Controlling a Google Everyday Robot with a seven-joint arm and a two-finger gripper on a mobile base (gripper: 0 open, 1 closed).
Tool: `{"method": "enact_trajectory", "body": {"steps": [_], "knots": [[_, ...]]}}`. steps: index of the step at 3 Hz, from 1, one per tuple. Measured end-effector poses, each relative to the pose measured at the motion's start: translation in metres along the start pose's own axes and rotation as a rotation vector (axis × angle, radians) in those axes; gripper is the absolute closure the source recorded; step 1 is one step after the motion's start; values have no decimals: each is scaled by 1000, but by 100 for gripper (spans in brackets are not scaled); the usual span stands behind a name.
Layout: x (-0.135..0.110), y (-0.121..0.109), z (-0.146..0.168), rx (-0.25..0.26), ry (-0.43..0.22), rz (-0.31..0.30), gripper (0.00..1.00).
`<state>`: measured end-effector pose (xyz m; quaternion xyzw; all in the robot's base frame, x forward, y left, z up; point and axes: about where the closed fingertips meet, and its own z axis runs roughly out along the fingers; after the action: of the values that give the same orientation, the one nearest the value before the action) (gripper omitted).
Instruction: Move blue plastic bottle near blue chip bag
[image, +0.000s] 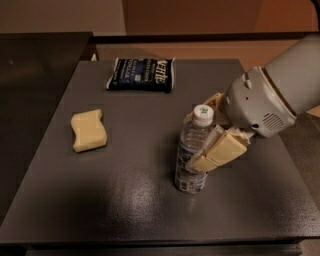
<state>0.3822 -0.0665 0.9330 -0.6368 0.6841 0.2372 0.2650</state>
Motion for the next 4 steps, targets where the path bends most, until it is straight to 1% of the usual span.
{"method": "enact_trajectory", "body": {"steps": [1,2,3,4], "knots": [[-3,-5,-8,15,-4,6,62],[-15,-26,-29,81,-11,9,85],[-29,-66,-53,171,-35,33,100],[-40,-111,-68,257,-59,62,100]]}}
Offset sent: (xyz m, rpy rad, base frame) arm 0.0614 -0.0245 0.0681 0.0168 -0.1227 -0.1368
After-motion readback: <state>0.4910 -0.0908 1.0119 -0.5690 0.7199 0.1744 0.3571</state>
